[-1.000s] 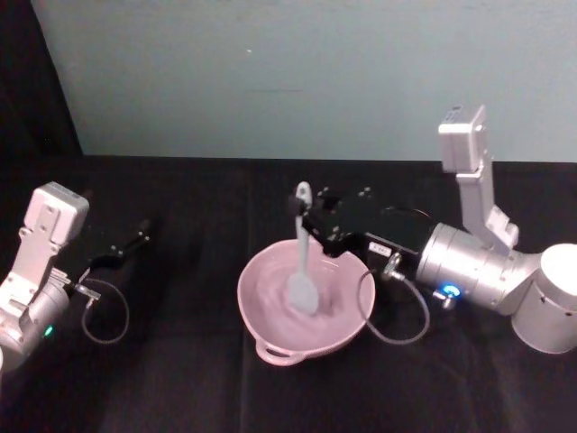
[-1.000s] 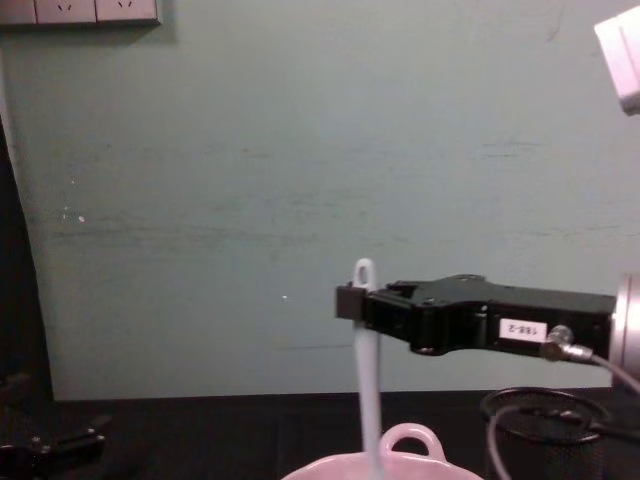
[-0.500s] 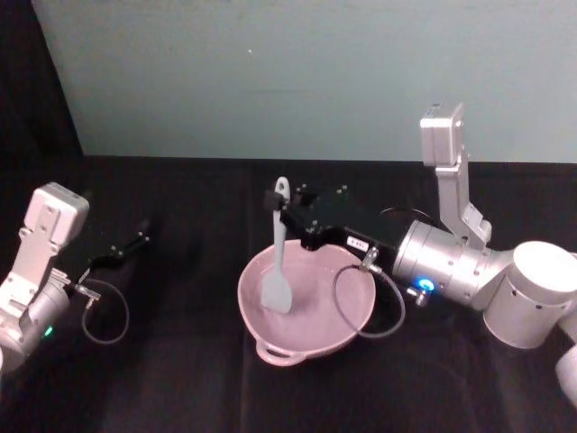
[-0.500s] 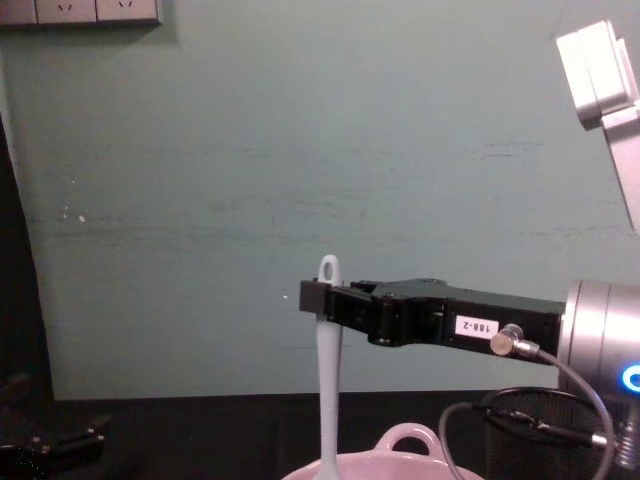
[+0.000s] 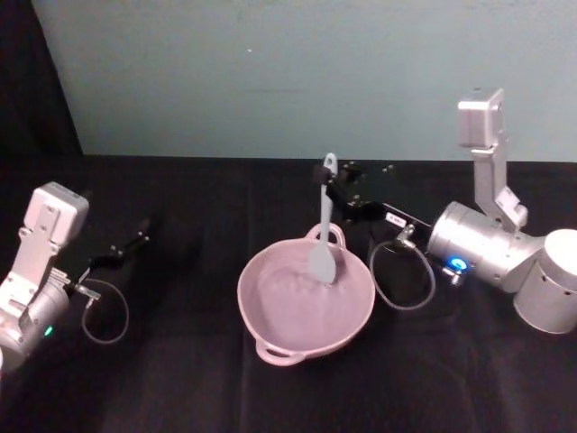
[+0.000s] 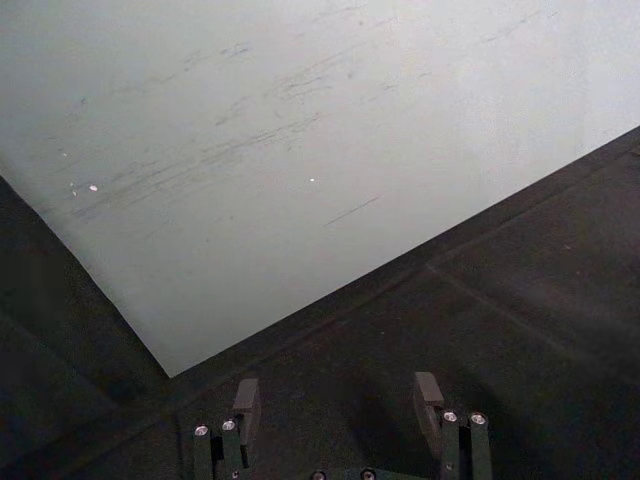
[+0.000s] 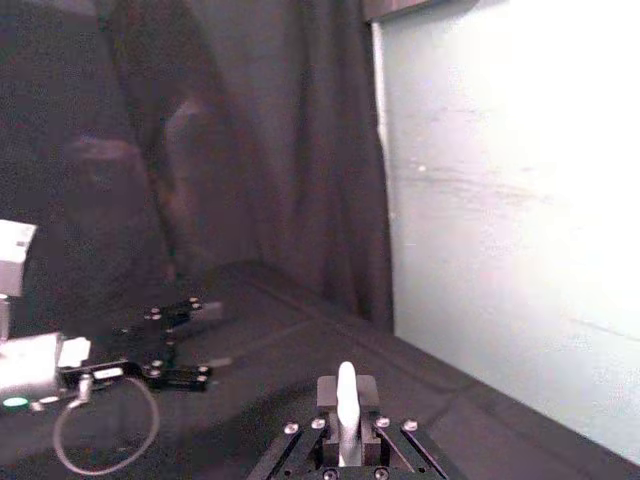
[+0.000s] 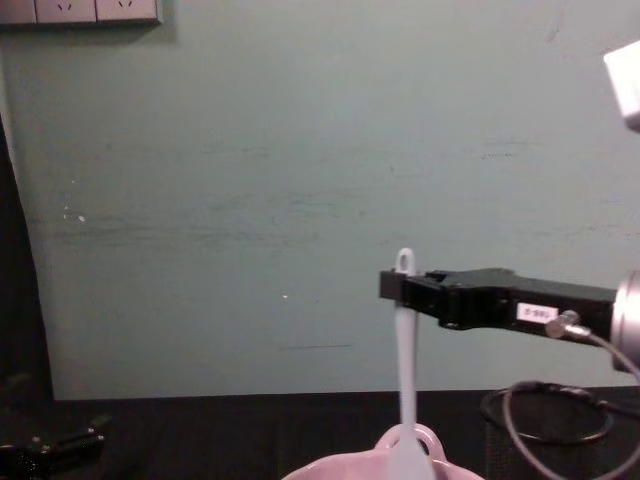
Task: Use the one hand to pick up the spoon and stir the clear water in the bowl.
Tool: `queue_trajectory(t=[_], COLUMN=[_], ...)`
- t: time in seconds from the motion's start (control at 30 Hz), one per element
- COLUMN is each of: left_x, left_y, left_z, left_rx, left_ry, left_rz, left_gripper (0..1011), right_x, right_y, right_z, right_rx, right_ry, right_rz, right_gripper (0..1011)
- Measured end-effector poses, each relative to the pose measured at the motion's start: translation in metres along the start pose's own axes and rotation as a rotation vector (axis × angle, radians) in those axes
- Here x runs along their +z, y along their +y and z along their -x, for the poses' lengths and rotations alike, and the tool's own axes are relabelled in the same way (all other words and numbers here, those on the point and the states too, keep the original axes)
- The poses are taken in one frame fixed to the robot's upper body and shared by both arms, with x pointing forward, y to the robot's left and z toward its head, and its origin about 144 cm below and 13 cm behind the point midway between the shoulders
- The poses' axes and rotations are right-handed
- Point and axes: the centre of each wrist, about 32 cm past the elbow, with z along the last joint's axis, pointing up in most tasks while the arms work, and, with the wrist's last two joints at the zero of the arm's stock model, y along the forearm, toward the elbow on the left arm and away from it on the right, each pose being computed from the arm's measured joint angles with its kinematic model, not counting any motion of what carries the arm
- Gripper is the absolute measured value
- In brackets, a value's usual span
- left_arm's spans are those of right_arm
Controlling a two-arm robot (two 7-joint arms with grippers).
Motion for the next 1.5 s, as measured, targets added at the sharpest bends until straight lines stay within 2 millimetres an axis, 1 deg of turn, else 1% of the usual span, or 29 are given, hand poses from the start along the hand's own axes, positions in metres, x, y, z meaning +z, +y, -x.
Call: queue_trajectory(t=[0.2, 0.4, 0.5, 0.63, 0.73, 0.93, 1.17, 1.37, 1.4, 1.5], left_x=[0.000, 0.000, 0.000, 0.000, 0.000, 0.000, 0.000, 0.000, 0.000, 0.000], left_y=[0.000, 0.000, 0.000, 0.000, 0.000, 0.000, 0.000, 0.000, 0.000, 0.000], left_z=[0.000, 0.000, 0.000, 0.000, 0.000, 0.000, 0.000, 0.000, 0.000, 0.000], left_rx=[0.000, 0.000, 0.000, 0.000, 0.000, 0.000, 0.000, 0.000, 0.000, 0.000], left_ry=[0.000, 0.000, 0.000, 0.000, 0.000, 0.000, 0.000, 0.000, 0.000, 0.000], left_rz=[0.000, 0.000, 0.000, 0.000, 0.000, 0.000, 0.000, 0.000, 0.000, 0.000], left_gripper=[1005, 1005, 1005, 1005, 1005, 1005, 1005, 1005, 1005, 1005], right_x=[0.005, 0.009, 0.009, 0.007, 0.006, 0.006, 0.002, -0.007, -0.007, -0.006], right_y=[-0.010, -0.015, -0.013, -0.009, -0.003, 0.005, 0.016, 0.023, 0.023, 0.021], right_z=[0.000, 0.008, 0.018, 0.026, 0.037, 0.044, 0.041, 0.025, 0.025, 0.016], right_rx=[-0.021, 0.000, 0.034, 0.078, 0.134, 0.170, 0.169, 0.118, 0.118, 0.073], right_ry=[-0.027, -0.066, -0.083, -0.083, -0.076, -0.062, -0.012, 0.063, 0.063, 0.066], right_rz=[-0.003, 0.015, 0.032, 0.042, 0.043, 0.033, 0.016, -0.001, -0.001, -0.010], right_gripper=[113, 113, 113, 113, 113, 113, 113, 113, 113, 113])
